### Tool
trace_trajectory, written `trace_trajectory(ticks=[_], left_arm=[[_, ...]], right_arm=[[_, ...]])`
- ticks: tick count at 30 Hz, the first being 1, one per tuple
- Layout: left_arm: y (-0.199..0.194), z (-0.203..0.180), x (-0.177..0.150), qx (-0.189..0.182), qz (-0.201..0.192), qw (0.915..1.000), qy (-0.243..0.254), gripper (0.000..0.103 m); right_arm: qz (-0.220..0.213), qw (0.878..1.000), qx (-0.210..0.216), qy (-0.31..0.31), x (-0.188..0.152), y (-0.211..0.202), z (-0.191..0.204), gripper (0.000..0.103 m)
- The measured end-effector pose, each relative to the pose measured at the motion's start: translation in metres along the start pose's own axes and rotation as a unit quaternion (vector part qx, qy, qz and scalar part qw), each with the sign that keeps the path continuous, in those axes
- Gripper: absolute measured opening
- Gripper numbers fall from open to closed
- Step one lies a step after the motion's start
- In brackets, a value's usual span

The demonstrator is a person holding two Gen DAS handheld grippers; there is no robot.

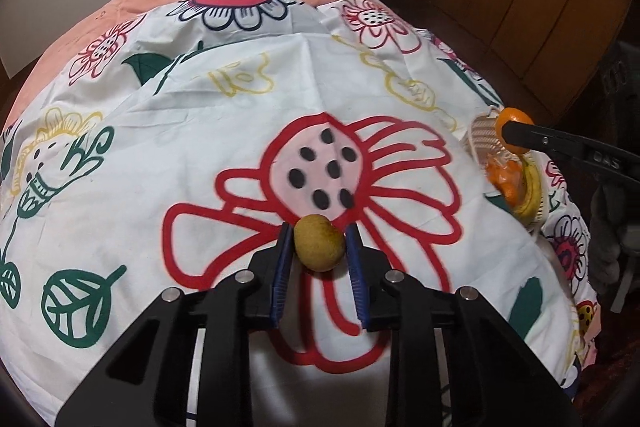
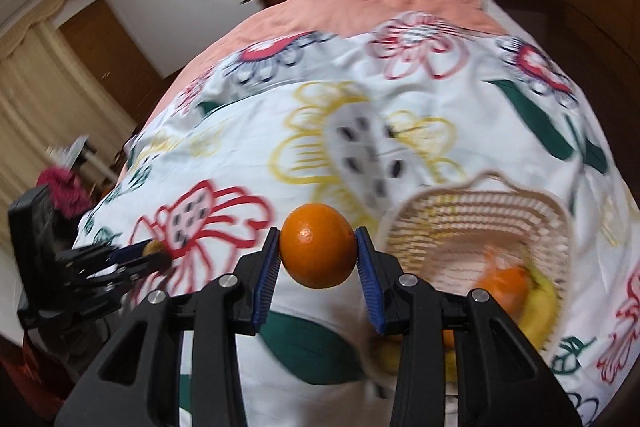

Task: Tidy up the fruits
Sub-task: 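Carry the mandarin into the basket with the right tool while the left tool grasps a kiwi, then open the right tool over the basket while the left tool lowers the kiwi into it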

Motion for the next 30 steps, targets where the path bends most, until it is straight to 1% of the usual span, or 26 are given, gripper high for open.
trace_trajectory(ticks=[6,10,14,18,21,30], left_arm=[[-0.005,-0.022,0.009,-0.010,-0.008,0.9997,0.021,0.027],[-0.007,-0.036,0.017,-0.015,-0.013,0.9993,0.033,0.027],[-0.005,-0.050,0.022,-0.021,-0.011,0.9988,0.044,0.027],[-0.004,-0.063,0.027,-0.027,-0.009,0.9982,0.053,0.027],[-0.003,-0.072,0.033,-0.029,-0.010,0.9976,0.062,0.027],[0.004,-0.098,0.043,-0.048,-0.007,0.9955,0.082,0.027]], right_arm=[[-0.012,0.998,-0.031,0.059,-0.003,-0.011,-0.054,0.038],[-0.003,0.996,-0.041,0.078,-0.010,-0.004,-0.074,0.038],[0.018,0.996,-0.039,0.083,-0.020,0.014,-0.080,0.038],[0.028,0.995,-0.038,0.093,-0.026,0.023,-0.085,0.038],[0.023,0.993,-0.036,0.109,-0.027,0.024,-0.093,0.041],[-0.007,0.992,-0.024,0.121,-0.024,0.006,-0.100,0.041]])
Point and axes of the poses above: each gripper's, at about its wrist camera, not at the fingertips, and y roughly the way its jaws point, z to its left, x to its top, the point moved 8 cm from there along y, roughly the way its jaws point, and after that the axes turned 5 degrees about z, right-handed, at the moved point
